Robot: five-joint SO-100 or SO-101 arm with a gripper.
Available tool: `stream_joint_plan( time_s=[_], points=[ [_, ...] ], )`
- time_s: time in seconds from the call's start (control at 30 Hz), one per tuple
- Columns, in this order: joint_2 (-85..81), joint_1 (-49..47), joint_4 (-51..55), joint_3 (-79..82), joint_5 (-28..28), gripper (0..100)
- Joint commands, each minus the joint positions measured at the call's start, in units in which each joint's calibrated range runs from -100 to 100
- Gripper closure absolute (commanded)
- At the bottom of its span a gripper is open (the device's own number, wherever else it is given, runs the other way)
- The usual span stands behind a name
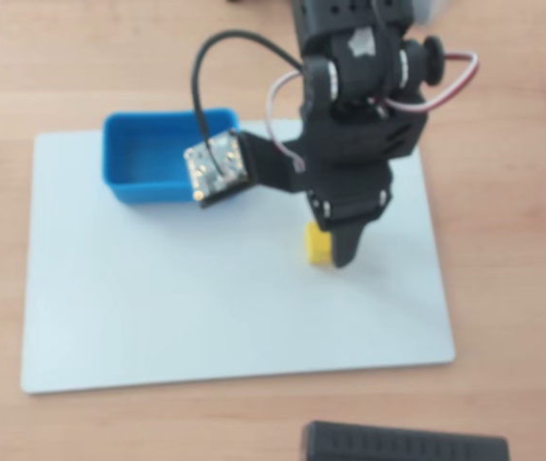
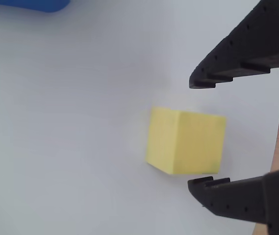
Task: Pick up yellow cube and drop it in the blue rectangular bin
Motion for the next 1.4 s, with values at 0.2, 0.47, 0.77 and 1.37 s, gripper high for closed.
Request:
stream_joint_plan(
  time_s=[0.2, 0.47, 0.77, 1.37],
  points=[
    [1.18, 1.41, -1.03, -9.02, -0.34, 83],
    [0.16, 1.84, -0.46, -10.2, -0.34, 96],
    [-10.99, 2.1, 6.23, -16.2, -0.59, 96],
    [-33.01, 8.44, 18.54, -16.84, -0.2, 96]
  ],
)
